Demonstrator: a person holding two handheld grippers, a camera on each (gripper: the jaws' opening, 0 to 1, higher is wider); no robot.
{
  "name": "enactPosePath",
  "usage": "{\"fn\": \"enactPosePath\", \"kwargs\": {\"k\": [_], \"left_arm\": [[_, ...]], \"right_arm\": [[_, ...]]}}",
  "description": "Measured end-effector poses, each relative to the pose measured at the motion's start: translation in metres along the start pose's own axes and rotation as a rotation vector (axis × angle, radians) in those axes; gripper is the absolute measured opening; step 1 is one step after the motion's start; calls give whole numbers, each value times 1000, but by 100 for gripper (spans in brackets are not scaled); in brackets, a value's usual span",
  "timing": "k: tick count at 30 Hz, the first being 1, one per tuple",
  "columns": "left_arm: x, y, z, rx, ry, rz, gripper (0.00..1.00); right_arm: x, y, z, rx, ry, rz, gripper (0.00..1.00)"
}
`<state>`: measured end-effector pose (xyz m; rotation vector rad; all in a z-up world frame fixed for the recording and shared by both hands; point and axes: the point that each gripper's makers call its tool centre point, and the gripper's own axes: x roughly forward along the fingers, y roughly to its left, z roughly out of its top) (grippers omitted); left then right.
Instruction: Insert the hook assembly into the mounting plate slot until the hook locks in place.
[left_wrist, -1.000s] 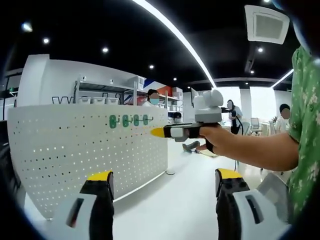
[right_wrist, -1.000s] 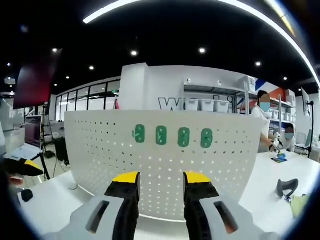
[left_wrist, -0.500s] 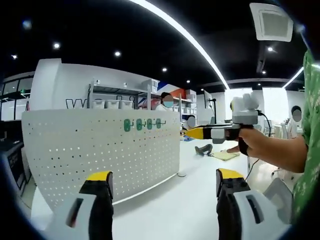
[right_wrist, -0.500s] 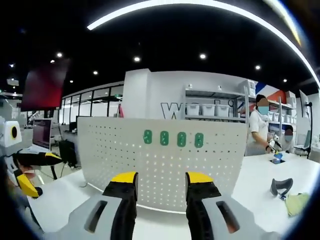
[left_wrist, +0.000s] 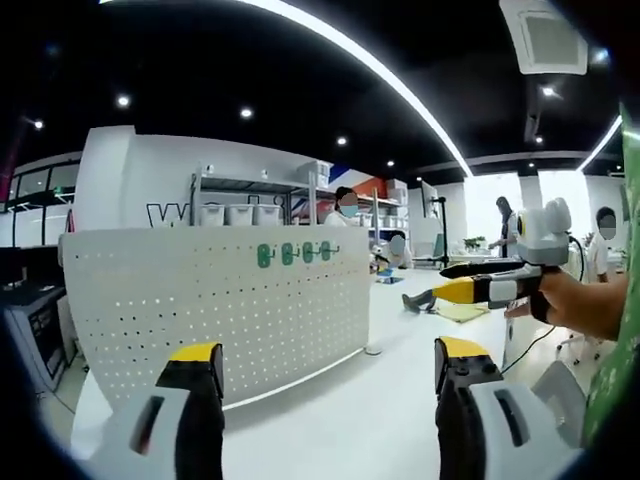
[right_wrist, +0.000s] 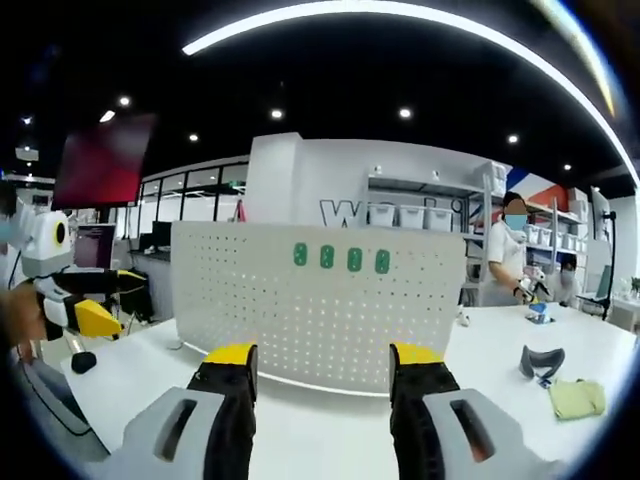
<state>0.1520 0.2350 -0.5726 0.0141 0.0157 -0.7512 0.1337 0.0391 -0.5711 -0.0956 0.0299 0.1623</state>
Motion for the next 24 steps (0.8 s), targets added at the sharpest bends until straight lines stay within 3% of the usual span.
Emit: {"fn": "enactPosePath", "kwargs": {"k": [7,13,16,19,24], "left_arm": [[-3,-1,-1,-19,-10,30,95],[-8,5,2,-37,-34,91,100],[-10,6,1,-53,-41,104,100],[-10,7,1,-118,-53,102,100],[-11,8,1,-126,-55,108,100]], "right_arm": [[-10,5,-8,29,-11,-15,88],[-10,9,-7,22,-3,-8,94],[-10,9,-4,22,-17,-11,97],[-10,11,-3,16,-16,-11,97],[-10,11,0,17,-21,-11,97]]}}
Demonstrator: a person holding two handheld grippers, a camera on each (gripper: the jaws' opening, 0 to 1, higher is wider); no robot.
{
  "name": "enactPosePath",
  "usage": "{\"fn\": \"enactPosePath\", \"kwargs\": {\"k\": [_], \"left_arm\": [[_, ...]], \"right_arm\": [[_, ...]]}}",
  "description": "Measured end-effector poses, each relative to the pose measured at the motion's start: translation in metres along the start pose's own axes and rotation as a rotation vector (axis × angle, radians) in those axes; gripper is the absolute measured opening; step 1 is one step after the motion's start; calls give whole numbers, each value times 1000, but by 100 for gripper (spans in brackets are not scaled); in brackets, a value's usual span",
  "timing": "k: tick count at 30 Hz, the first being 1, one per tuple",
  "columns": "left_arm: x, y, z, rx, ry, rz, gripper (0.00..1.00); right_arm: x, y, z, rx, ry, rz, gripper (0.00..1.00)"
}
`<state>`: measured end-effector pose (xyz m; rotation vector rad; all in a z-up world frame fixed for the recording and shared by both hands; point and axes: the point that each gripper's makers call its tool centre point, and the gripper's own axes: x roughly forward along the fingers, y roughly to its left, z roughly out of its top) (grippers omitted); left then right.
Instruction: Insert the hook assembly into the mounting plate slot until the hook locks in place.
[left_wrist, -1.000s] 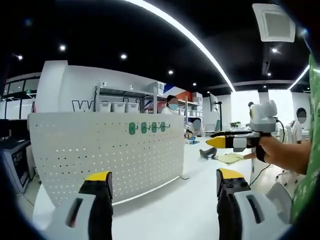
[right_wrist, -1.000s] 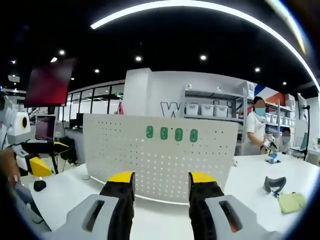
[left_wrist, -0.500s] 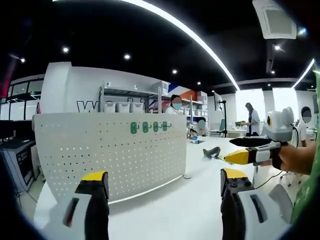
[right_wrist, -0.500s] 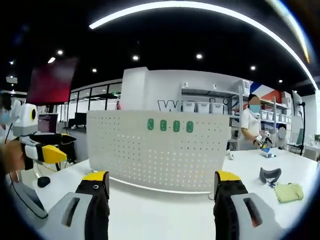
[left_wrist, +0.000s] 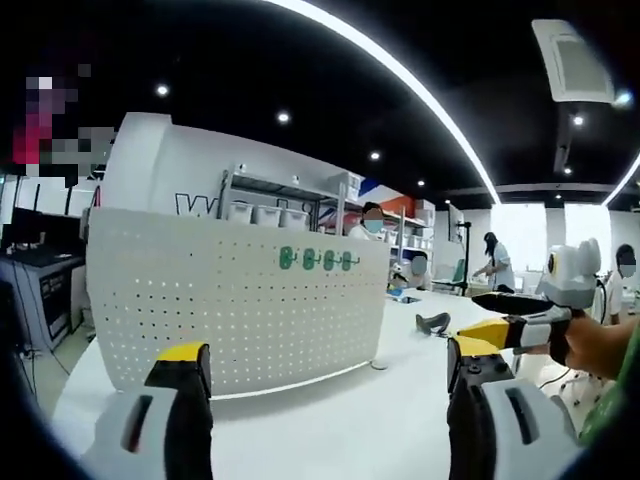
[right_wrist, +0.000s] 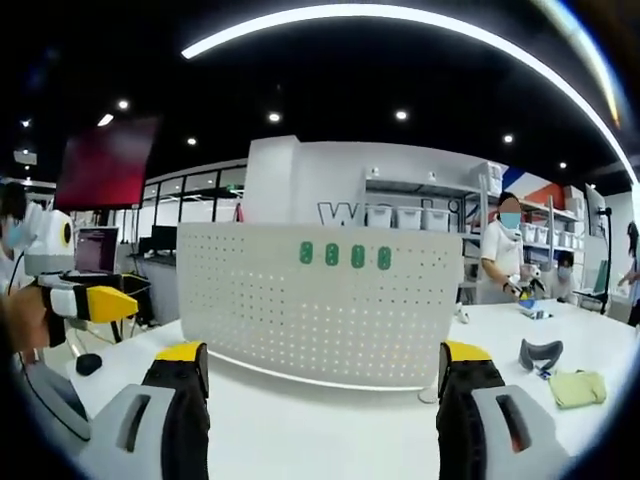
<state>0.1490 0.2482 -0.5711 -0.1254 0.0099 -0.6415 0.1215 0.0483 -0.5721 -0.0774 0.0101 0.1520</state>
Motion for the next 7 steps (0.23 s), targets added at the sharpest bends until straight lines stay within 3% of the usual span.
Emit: {"fn": "enactPosePath", "kwargs": {"k": [7], "left_arm": [[-1,-1,-1,-10,4,-5,100]], "right_arm": [[-3,-2,3,5,-13,-8,97]]}}
